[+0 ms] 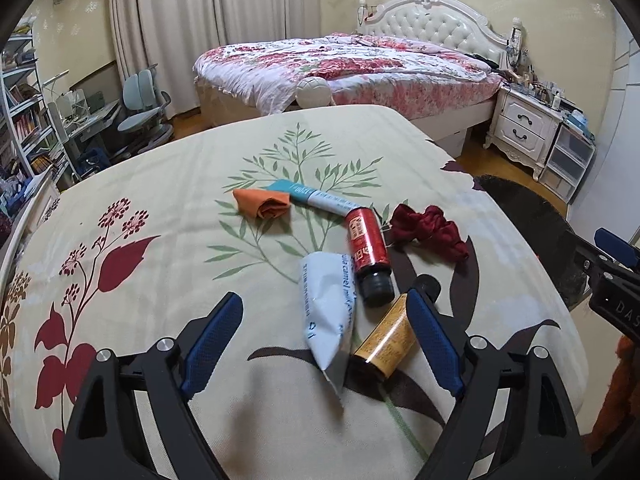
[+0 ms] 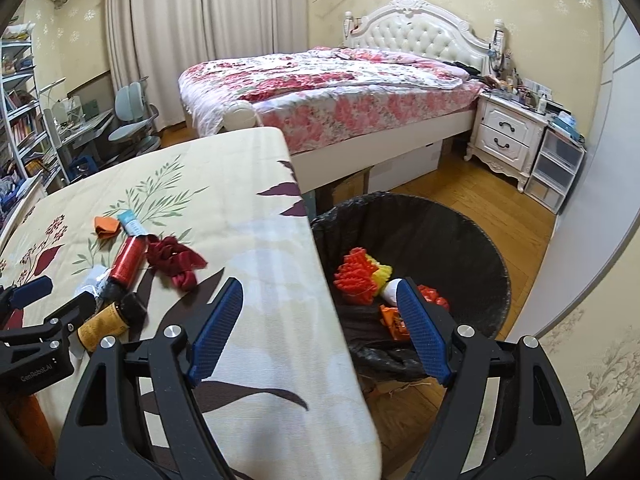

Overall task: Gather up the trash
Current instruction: 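Move back to the bed and grasp the white squeezed tube with the left gripper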

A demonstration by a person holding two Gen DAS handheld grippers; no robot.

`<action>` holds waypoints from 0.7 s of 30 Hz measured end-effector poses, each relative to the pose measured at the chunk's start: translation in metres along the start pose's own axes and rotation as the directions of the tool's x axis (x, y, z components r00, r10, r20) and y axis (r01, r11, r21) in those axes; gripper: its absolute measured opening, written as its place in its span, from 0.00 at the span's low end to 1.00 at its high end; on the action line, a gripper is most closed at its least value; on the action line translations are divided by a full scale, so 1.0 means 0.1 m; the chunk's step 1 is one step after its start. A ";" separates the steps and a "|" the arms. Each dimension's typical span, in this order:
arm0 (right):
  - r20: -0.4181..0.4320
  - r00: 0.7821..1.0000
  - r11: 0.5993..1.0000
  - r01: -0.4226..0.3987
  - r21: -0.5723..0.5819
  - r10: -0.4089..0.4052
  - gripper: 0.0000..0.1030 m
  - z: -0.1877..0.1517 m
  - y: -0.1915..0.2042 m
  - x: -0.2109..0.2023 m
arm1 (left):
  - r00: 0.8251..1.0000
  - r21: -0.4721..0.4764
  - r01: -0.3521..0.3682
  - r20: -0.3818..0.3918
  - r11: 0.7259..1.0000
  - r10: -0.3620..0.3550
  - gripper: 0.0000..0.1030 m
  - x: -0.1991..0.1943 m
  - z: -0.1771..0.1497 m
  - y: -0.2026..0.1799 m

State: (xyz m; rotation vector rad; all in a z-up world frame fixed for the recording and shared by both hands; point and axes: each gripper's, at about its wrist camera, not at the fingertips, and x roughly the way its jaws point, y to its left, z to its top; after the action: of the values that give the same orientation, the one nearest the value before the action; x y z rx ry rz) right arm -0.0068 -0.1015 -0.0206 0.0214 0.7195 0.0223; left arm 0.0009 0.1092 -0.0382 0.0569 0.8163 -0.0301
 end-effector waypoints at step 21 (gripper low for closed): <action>-0.043 0.994 0.992 -0.101 -0.076 0.098 0.75 -0.10 0.55 -0.09 | 0.997 -0.008 0.060 -0.041 0.998 -0.060 0.24 0.01 -0.18 0.22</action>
State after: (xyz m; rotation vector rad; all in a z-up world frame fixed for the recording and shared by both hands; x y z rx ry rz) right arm -0.0210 -0.0466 -0.0211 -0.0174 0.7554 0.1469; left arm -0.0100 0.1325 -0.0502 0.0264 0.8589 -0.0826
